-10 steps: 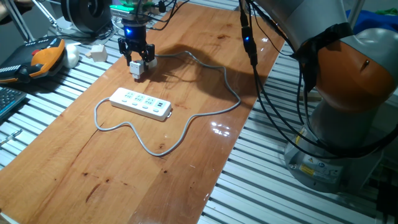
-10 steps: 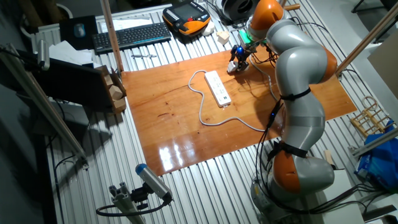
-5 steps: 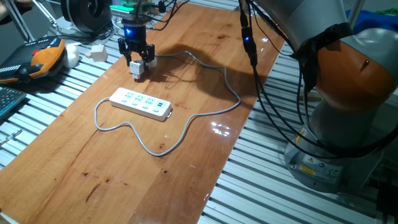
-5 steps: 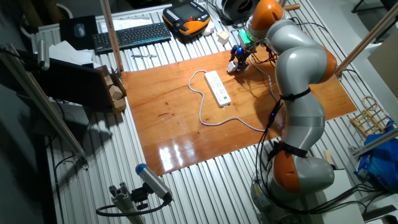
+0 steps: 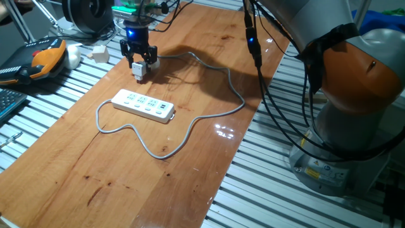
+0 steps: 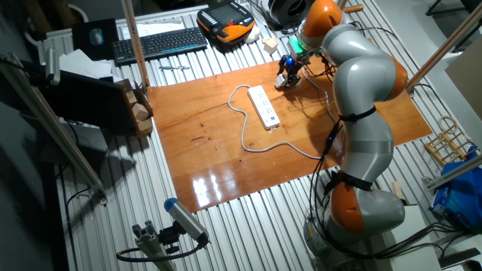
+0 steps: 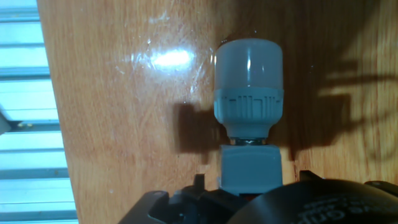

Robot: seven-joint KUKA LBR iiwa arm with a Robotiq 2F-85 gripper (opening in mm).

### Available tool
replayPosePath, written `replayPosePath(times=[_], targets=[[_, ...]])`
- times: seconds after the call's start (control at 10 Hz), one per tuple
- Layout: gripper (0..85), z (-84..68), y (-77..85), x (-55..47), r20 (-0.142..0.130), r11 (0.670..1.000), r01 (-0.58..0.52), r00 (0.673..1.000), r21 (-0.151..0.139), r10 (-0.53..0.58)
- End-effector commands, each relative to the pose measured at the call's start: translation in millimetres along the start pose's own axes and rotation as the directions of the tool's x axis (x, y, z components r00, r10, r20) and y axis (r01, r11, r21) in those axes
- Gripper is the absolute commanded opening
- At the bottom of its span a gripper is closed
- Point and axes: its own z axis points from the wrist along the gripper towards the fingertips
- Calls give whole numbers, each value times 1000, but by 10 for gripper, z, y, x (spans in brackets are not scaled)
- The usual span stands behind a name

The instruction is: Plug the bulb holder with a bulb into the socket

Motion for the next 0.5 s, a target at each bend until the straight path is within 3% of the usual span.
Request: replayPosePath(times=[0.0,0.1,0.4], targets=[[680,7,0,2,0,1000,0,1000,-2,0],[510,18,1,4,0,1000,3,1000,-3,-3],[510,21,-2,6,-1,1000,13,1000,-3,-13]])
